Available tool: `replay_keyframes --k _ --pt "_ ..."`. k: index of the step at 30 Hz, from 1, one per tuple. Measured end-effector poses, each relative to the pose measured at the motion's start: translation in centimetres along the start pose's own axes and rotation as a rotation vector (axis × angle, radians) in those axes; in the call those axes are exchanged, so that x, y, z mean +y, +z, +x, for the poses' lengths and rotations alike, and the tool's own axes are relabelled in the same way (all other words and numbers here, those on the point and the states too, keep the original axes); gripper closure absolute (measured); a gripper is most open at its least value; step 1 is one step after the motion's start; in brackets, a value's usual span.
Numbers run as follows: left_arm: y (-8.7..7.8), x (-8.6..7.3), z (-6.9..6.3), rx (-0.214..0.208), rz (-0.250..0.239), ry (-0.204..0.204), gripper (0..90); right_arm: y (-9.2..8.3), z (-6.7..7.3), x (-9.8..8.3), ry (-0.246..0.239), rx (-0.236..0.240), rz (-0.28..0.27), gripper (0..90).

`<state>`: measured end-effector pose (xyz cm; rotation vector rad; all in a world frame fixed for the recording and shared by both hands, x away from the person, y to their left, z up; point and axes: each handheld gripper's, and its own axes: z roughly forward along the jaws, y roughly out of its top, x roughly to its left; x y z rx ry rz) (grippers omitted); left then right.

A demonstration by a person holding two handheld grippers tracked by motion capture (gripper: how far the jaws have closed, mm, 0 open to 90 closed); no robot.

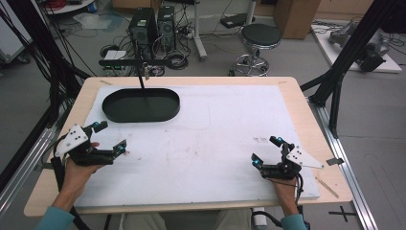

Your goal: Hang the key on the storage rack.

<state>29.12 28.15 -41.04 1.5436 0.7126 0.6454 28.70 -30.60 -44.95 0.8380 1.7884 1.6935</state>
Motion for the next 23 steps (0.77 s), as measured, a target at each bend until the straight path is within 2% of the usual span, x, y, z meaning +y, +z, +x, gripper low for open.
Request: replay_keyframes --k 4,8,13,15,17,23 --pt "-0.6 -1.9 -1.0 0.013 -0.042 0.011 1.7 0.0 0.0 0.0 -0.003 -0.001 0.000 0.5" --pt "-1.4 -3.7 -1.4 0.031 -0.083 -0.015 1.7 0.0 0.0 0.0 -0.009 -0.002 -0.003 0.5" --pt "-1.8 -5.1 -1.4 0.048 -0.093 -0.017 1.7 0.0 0.0 0.0 -0.012 -0.004 -0.005 0.6" --pt "-2.0 -5.1 -1.3 0.051 -0.114 -0.029 1.7 0.0 0.0 0.0 -0.007 -0.003 0.000 0.5" --pt "-2.0 -5.2 -1.2 0.051 -0.115 -0.039 1.7 0.0 0.1 0.0 -0.006 -0.004 0.005 0.5" --pt "-1.9 -5.1 -1.3 0.061 -0.101 -0.028 1.7 0.2 0.1 0.0 -0.021 -0.004 0.012 0.6"
